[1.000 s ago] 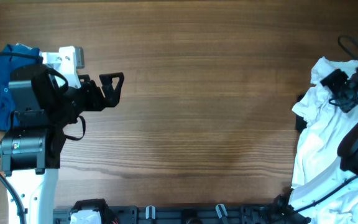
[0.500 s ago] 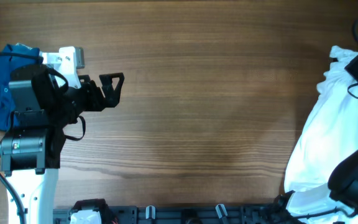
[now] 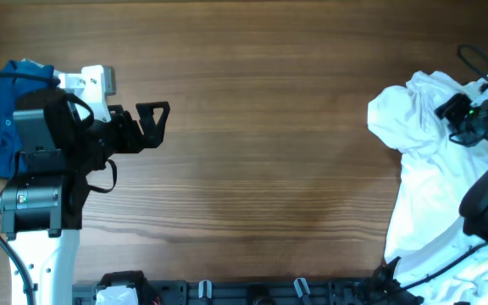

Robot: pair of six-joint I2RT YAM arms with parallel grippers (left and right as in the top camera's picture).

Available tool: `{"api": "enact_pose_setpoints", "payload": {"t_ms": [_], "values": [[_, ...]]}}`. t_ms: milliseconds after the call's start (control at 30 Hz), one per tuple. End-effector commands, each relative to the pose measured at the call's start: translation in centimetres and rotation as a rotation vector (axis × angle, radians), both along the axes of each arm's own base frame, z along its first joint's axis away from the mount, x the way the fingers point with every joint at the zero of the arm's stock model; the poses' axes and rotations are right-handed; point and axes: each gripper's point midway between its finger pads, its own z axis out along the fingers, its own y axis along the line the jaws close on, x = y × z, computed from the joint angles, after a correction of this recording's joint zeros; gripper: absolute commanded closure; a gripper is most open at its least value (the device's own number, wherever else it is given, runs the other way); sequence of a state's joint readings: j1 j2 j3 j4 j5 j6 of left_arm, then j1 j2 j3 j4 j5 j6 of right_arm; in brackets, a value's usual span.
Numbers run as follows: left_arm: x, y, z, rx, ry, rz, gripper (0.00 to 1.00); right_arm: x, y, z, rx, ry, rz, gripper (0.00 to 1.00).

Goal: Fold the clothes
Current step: 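Reach the right gripper into the white T-shirt and pinch its edge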

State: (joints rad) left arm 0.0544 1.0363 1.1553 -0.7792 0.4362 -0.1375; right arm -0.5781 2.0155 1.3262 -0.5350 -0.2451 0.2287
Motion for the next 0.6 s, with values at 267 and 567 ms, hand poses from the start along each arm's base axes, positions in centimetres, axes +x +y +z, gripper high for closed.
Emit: {"api": "enact_pose_setpoints", "payload": {"t_ms": [267, 567], "values": [[0.1, -0.2, 0.9, -0.015, -0.018, -0.006, 0.0, 1.6, 2.7, 2.9, -0.002, -0.078, 0.145, 0.42], [0.1, -0.2, 0.9, -0.015, -0.018, -0.006, 0.0, 4.6, 15.8, 13.8, -0.107, -0.317, 0.558, 0.41]]}}
